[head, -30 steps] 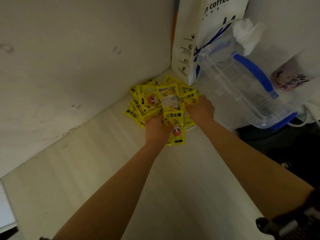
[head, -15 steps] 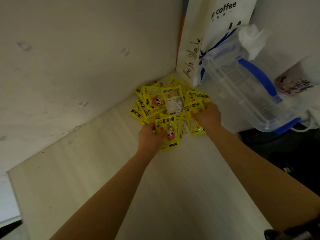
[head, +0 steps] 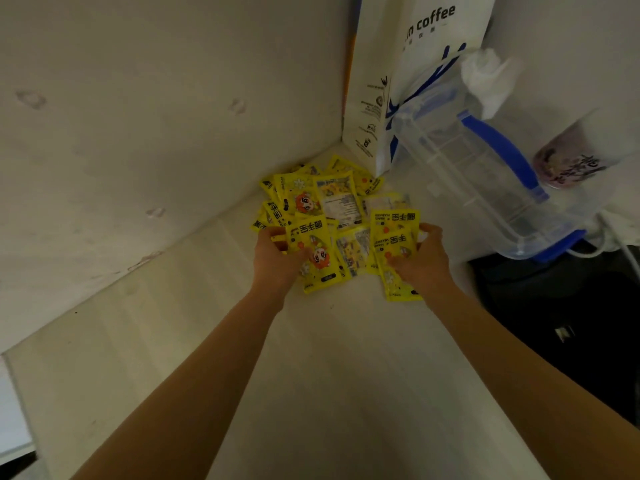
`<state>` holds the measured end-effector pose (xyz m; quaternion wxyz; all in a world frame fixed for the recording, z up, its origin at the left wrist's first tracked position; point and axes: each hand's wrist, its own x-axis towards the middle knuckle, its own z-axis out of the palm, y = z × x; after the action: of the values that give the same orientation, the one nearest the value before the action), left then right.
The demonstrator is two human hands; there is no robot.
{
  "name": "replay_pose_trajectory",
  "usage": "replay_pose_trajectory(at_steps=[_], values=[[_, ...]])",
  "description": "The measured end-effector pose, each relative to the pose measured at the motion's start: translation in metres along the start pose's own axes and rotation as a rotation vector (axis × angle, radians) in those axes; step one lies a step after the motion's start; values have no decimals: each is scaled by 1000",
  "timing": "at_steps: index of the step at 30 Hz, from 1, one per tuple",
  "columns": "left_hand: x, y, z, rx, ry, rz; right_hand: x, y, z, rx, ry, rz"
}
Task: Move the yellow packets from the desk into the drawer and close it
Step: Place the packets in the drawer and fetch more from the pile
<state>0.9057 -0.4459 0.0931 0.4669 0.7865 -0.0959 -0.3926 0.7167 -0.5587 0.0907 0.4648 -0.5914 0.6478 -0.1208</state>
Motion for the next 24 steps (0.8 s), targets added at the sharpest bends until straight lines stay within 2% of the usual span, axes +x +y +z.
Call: replay_pose_trajectory(at_steps=[2, 6, 10, 14, 19, 24], values=[[2, 1, 2, 31, -29, -3, 0, 3, -1, -64, -29, 3], [3, -4, 0, 74, -76, 9, -1, 3, -2, -38, -40, -15], [6, -1, -3, -27, -37, -15, 3, -15, -4, 11, -56, -43], [17, 15, -5, -69, -1, 42, 15, -41, 3, 90, -107, -80], [39, 36, -10, 31, 90, 115, 37, -64, 21, 60, -163, -120], [52, 53, -6, 141, 105, 163, 61, -70, 39, -25, -207, -107]])
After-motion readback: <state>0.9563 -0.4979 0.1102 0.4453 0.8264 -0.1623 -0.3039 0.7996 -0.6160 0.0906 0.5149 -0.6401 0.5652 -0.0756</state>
